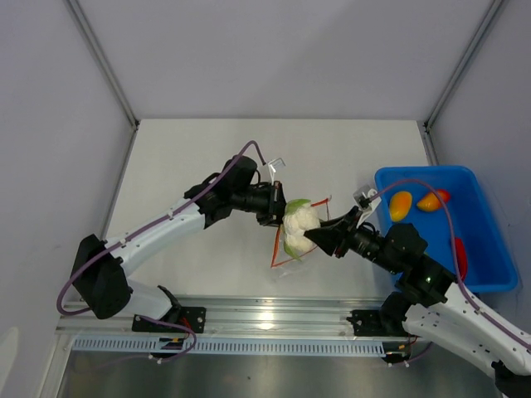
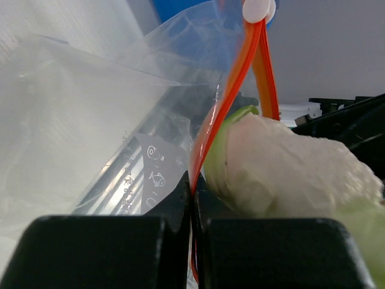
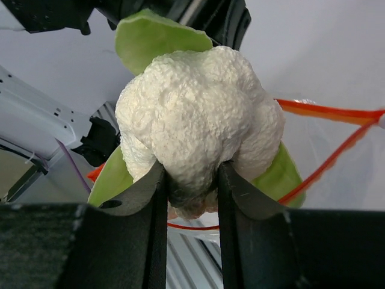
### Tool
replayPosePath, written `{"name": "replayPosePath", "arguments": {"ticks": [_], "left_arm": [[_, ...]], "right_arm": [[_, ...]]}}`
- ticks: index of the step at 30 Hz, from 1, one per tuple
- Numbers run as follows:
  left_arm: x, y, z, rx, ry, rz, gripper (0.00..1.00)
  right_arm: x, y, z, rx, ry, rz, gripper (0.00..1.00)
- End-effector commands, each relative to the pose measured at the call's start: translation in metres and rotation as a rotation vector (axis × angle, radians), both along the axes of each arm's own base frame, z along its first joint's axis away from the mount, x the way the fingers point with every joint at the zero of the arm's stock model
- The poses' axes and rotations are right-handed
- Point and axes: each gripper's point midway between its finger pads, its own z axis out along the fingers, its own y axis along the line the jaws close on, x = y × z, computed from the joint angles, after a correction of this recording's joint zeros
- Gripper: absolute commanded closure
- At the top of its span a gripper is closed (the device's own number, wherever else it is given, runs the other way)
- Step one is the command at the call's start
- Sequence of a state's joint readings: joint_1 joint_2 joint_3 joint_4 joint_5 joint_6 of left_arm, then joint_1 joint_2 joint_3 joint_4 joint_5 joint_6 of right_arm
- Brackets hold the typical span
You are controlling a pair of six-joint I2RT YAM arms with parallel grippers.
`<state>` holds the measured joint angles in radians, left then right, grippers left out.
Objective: Place the food in the zip-top bag and seal the zipper
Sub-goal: Place the fake vegetable in the zipper food storage bag.
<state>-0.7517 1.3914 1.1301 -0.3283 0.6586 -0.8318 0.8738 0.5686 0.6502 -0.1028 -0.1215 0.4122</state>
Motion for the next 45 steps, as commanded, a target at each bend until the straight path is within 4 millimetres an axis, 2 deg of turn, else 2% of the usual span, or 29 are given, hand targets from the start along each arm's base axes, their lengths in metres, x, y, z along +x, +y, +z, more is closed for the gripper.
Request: {"name": "replayPosePath", "arguments": {"ticks": [1, 7, 14, 16, 17, 18, 20, 21, 24, 34, 37, 41, 45], "left_arm": [[-0.007, -0.005, 0.045, -0.158, -0.033, -0.042, 0.99], [-0.006, -0.003, 0.043, -0.154, -0.043, -0.029, 1.0], [-0.008, -0.003, 0.052, -0.187, -0.045, -0.037, 0.99], [-0.008, -0.002, 0.053, -0.186, -0.05, -0.029, 1.0], [-0.008, -0.002, 0.054, -0.189, -0.052, -0.027, 0.99], [-0.008, -0.001, 0.055, -0.192, -0.056, -0.027, 0.99], [-0.008, -0.001, 0.055, -0.193, -0.051, -0.026, 0.99], [-0.008, -0.001, 0.059, -0.2, -0.058, -0.029, 0.99], [-0.008, -0.002, 0.061, -0.202, -0.058, -0.028, 0.99], [-0.009, 0.001, 0.073, -0.221, -0.069, -0.011, 0.99], [-0.011, 0.001, 0.077, -0.243, -0.062, -0.018, 0.99], [-0.013, 0.0, 0.08, -0.256, -0.055, -0.033, 0.99], [-0.015, -0.001, 0.078, -0.257, -0.044, -0.044, 1.0]], "right_arm": [[0.005, -0.011, -0.034, -0.084, 0.044, -0.064, 1.0], [0.014, -0.024, -0.046, -0.146, 0.083, -0.149, 1.0], [0.022, -0.028, -0.061, -0.194, 0.111, -0.199, 1.0], [0.022, -0.03, -0.068, -0.215, 0.12, -0.21, 0.94], [0.022, -0.03, -0.07, -0.221, 0.121, -0.206, 0.89], [0.022, -0.03, -0.071, -0.227, 0.124, -0.209, 0.71], [0.022, -0.03, -0.07, -0.229, 0.123, -0.207, 0.52], [0.022, -0.03, -0.069, -0.229, 0.123, -0.207, 0.37], [0.023, -0.028, -0.064, -0.243, 0.132, -0.205, 0.22], [0.027, -0.044, -0.073, -0.322, 0.193, -0.285, 0.2], [0.025, -0.047, -0.083, -0.334, 0.206, -0.289, 0.2], [0.024, -0.039, -0.079, -0.309, 0.214, -0.262, 0.21], [0.024, -0.023, -0.066, -0.267, 0.207, -0.214, 0.23]]}}
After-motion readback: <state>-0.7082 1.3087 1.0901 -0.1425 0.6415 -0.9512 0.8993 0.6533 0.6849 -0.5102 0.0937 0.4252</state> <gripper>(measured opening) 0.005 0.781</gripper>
